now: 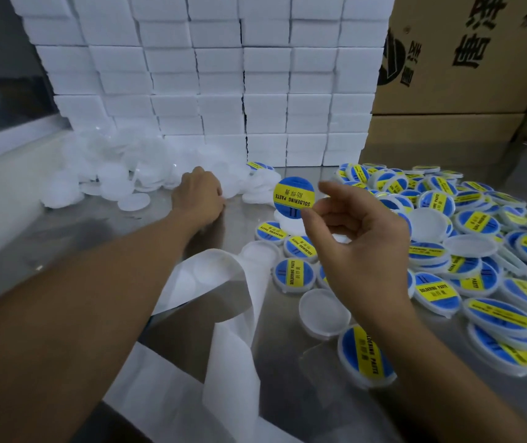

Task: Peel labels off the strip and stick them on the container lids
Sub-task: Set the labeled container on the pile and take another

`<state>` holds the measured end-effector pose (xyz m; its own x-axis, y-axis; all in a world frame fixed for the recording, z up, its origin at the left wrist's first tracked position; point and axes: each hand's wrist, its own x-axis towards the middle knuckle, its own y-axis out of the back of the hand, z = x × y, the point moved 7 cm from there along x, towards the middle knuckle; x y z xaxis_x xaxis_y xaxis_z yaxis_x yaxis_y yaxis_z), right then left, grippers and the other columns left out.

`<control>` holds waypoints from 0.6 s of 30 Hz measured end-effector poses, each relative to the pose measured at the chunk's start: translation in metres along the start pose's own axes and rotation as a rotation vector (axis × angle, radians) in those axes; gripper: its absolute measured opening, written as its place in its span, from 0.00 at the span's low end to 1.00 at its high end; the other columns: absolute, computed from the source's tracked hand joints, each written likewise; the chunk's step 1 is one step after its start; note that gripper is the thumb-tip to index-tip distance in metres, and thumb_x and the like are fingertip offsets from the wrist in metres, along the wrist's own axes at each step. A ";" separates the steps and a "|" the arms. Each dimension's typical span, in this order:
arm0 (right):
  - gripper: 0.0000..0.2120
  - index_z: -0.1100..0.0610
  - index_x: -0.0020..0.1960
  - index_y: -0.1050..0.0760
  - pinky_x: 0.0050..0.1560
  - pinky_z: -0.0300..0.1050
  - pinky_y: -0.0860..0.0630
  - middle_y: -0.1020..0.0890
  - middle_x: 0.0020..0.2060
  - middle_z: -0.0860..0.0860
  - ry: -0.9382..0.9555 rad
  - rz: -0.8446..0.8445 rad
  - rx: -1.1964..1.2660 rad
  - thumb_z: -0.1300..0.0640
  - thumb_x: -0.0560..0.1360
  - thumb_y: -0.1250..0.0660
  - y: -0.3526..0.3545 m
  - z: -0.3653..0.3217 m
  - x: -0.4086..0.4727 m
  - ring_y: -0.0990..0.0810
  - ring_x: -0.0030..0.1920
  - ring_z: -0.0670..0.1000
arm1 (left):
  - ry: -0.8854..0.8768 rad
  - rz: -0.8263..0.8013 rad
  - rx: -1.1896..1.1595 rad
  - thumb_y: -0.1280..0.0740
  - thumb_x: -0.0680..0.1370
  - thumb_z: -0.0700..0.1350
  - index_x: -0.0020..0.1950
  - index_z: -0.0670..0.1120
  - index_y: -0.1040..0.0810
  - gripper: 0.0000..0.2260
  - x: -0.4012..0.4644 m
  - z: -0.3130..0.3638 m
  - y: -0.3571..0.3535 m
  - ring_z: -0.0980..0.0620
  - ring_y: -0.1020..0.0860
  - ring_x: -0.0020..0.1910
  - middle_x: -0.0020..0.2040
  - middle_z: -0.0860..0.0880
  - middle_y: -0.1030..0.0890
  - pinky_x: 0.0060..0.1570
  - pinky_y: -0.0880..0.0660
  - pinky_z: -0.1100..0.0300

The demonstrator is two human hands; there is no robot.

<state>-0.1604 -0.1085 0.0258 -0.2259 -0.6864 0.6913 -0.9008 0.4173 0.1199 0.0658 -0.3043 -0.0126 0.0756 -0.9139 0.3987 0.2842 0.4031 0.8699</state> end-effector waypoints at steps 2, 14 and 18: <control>0.15 0.59 0.59 0.21 0.46 0.33 0.22 0.18 0.39 0.44 0.007 0.003 -0.021 0.65 0.73 0.27 -0.001 0.001 0.000 0.18 0.40 0.43 | -0.062 0.024 0.049 0.34 0.74 0.36 0.46 0.45 0.17 0.08 -0.002 0.004 0.000 0.39 0.28 0.55 0.54 0.42 0.28 0.42 0.31 0.52; 0.06 0.51 0.46 0.20 0.37 0.29 0.26 0.20 0.47 0.49 -0.033 0.014 -0.063 0.61 0.75 0.29 0.003 0.006 -0.001 0.20 0.43 0.40 | -0.005 -0.013 -0.334 0.41 0.76 0.36 0.45 0.45 0.27 0.06 -0.026 0.020 0.013 0.44 0.27 0.47 0.42 0.50 0.25 0.43 0.32 0.55; 0.08 0.47 0.47 0.22 0.36 0.30 0.26 0.25 0.51 0.51 -0.071 -0.033 -0.027 0.59 0.75 0.29 -0.002 0.005 -0.004 0.20 0.43 0.37 | 0.060 0.043 -0.573 0.43 0.79 0.39 0.43 0.48 0.31 0.07 -0.052 0.020 0.037 0.51 0.29 0.38 0.36 0.55 0.29 0.34 0.33 0.64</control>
<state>-0.1597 -0.1092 0.0188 -0.2225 -0.7401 0.6346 -0.8982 0.4087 0.1617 0.0536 -0.2408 0.0050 0.1482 -0.9051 0.3985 0.7507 0.3653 0.5506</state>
